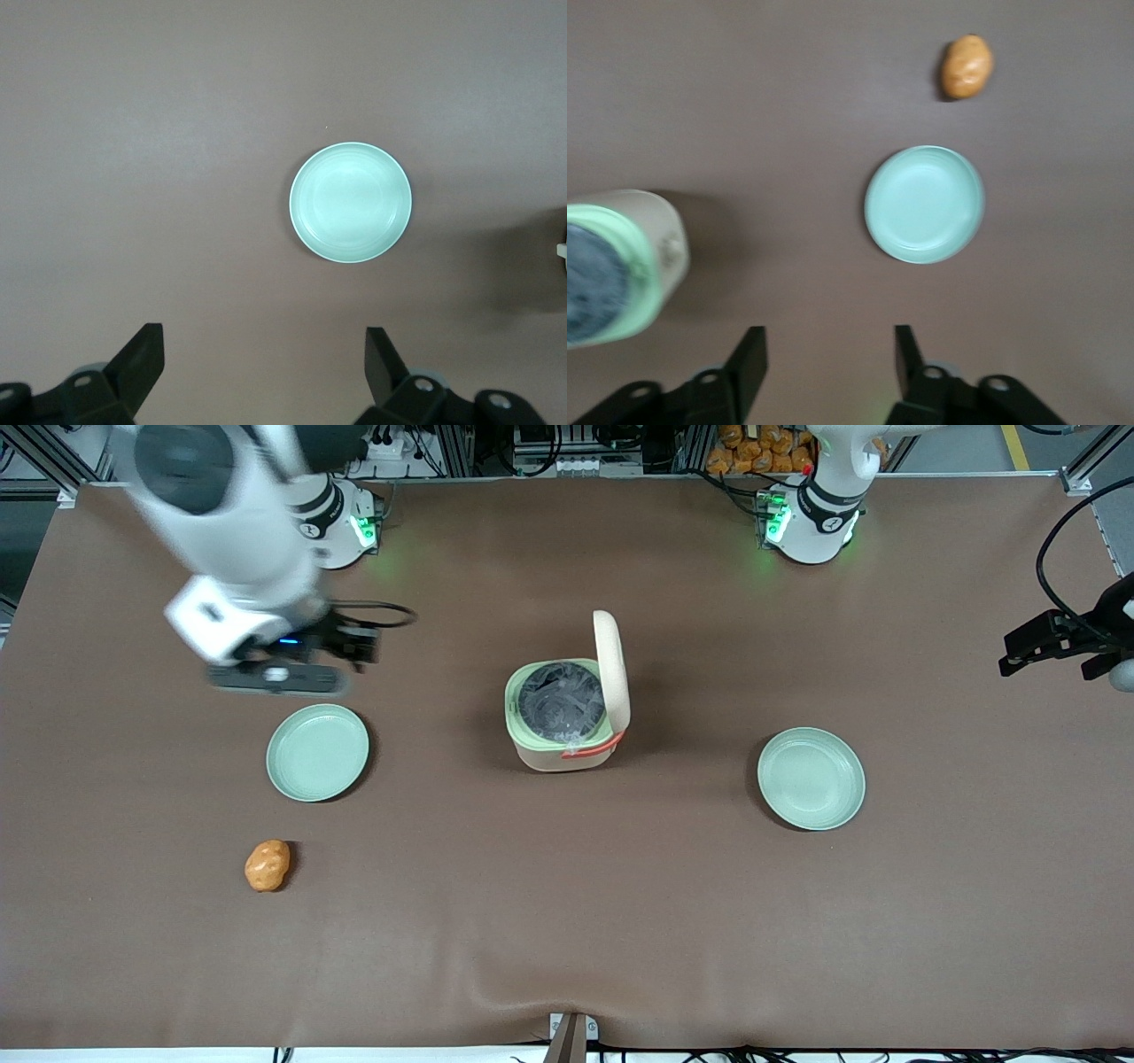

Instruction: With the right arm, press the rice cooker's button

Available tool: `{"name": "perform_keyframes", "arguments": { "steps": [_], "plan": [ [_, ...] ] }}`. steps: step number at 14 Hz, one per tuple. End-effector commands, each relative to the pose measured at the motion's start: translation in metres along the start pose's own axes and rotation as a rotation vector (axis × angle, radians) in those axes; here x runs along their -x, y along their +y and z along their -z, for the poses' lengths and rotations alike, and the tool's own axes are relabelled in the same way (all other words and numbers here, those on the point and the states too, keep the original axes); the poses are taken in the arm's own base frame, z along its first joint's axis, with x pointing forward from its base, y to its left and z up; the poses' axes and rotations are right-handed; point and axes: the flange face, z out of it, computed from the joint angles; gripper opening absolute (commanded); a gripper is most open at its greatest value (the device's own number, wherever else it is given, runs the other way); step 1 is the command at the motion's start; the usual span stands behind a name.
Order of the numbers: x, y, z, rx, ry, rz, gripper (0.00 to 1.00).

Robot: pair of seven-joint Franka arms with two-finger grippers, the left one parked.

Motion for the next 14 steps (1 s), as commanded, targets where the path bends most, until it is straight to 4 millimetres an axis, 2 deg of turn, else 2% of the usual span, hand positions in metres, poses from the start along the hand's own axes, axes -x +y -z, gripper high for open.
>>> {"name": "perform_keyframes", "arguments": {
  "steps": [1, 3, 5, 7, 8, 11, 14],
  "plan": [
    [0.003, 0.078, 0.016, -0.022, -0.013, -0.036, 1.0],
    [0.005, 0.123, 0.023, -0.034, -0.019, -0.035, 1.0],
    [0.007, 0.174, 0.019, -0.057, -0.018, -0.025, 1.0],
    [0.014, 0.213, 0.015, -0.127, -0.008, -0.034, 1.0],
    [0.021, 0.225, 0.013, -0.138, 0.018, -0.038, 1.0],
    [0.053, 0.245, -0.004, -0.15, 0.081, -0.073, 1.0],
    [0.057, 0.25, 0.0, -0.144, 0.087, -0.08, 1.0]
  ]
}}
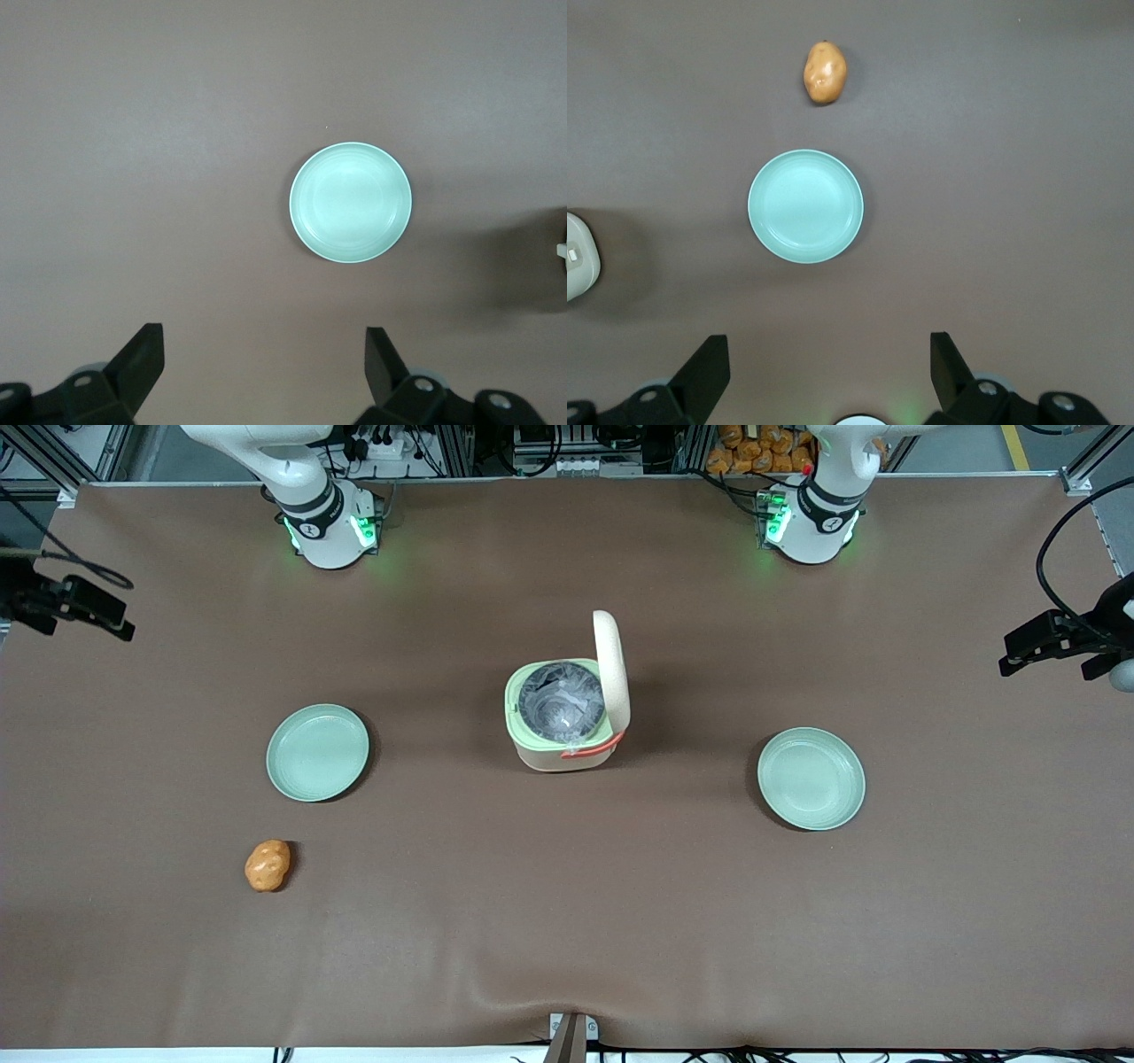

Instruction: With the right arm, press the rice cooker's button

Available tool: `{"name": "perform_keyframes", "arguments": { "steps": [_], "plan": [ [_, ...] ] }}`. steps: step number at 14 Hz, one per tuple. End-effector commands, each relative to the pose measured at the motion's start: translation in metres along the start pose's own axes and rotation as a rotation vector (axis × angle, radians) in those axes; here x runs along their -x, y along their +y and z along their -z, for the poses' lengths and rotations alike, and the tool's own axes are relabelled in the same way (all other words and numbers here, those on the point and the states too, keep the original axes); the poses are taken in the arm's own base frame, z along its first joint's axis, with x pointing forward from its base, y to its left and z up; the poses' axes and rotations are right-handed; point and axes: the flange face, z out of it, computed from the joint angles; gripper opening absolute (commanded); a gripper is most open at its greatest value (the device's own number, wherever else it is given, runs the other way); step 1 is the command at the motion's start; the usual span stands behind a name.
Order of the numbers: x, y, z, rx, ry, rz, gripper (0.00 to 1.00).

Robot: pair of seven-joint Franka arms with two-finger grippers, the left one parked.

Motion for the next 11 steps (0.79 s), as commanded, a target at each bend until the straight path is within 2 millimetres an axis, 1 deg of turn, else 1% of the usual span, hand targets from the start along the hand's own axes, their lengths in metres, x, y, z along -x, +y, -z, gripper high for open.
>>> {"name": "perform_keyframes", "arguments": {
  "steps": [1, 4, 6, 9, 11],
  "plan": [
    [0.014, 0.004, 0.006, -0.008, 0.029, -0.001, 1.0],
    [0.016, 0.006, 0.032, -0.006, 0.055, -0.022, 1.0],
    [0.017, 0.006, 0.041, -0.006, 0.075, -0.022, 1.0],
    [0.013, 0.012, 0.045, -0.005, 0.085, -0.019, 1.0],
    [0.013, 0.01, 0.046, -0.005, 0.094, -0.018, 1.0]
  ]
}}
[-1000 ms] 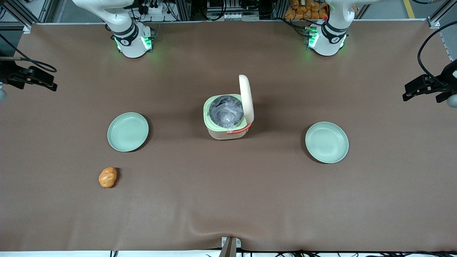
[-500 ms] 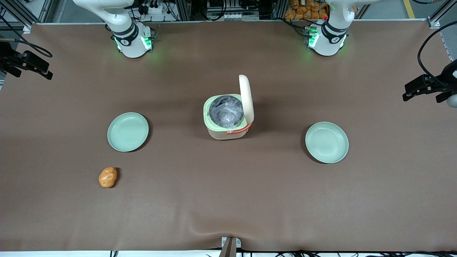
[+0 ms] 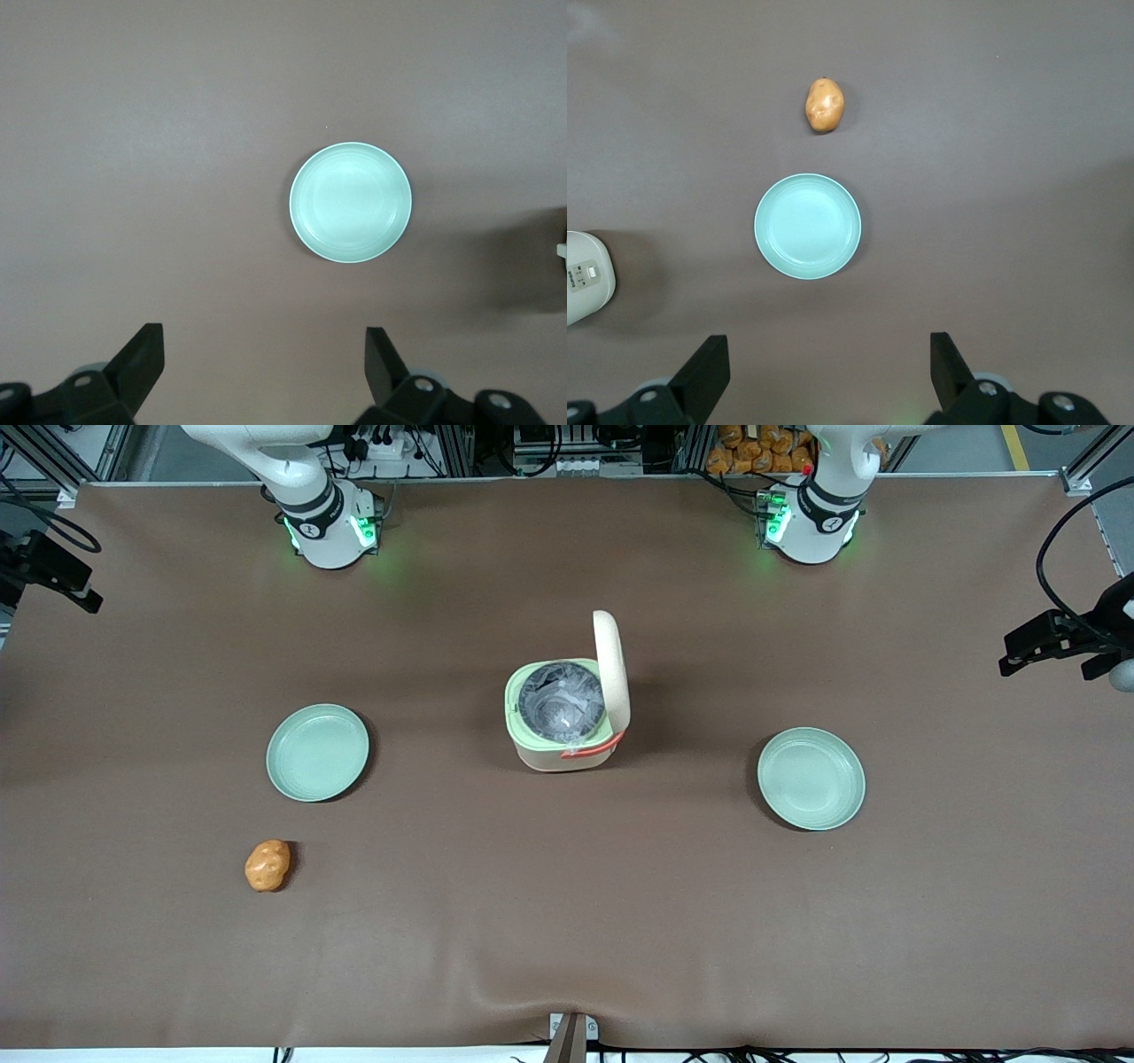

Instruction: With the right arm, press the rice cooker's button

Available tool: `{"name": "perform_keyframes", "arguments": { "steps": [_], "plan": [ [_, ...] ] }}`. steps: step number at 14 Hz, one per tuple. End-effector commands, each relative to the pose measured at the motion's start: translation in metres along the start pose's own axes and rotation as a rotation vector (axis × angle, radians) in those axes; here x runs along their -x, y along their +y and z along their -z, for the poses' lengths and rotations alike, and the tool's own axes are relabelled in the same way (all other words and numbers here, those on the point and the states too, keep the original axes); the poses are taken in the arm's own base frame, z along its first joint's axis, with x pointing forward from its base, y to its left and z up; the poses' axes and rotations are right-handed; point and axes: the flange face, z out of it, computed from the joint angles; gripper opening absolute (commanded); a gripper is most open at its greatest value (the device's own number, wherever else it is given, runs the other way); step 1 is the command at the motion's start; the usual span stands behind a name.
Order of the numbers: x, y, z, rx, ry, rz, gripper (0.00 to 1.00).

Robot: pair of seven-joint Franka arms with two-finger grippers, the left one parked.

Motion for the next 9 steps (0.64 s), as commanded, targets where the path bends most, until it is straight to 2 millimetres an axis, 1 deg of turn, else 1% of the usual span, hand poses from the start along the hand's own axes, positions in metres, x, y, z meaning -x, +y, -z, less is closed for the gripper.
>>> {"name": "perform_keyframes", "arguments": {
  "steps": [1, 4, 5, 9],
  "plan": [
    [-0.0006, 0.0016, 0.0055, -0.003, 0.005, 0.001, 1.0],
    [-0.0016, 0.0018, 0.0141, -0.009, 0.027, 0.014, 1.0],
    [-0.0044, 0.0007, 0.0115, -0.008, 0.021, 0.024, 1.0],
    [-0.0045, -0.0048, 0.0119, -0.002, 0.021, 0.031, 1.0]
  ]
}}
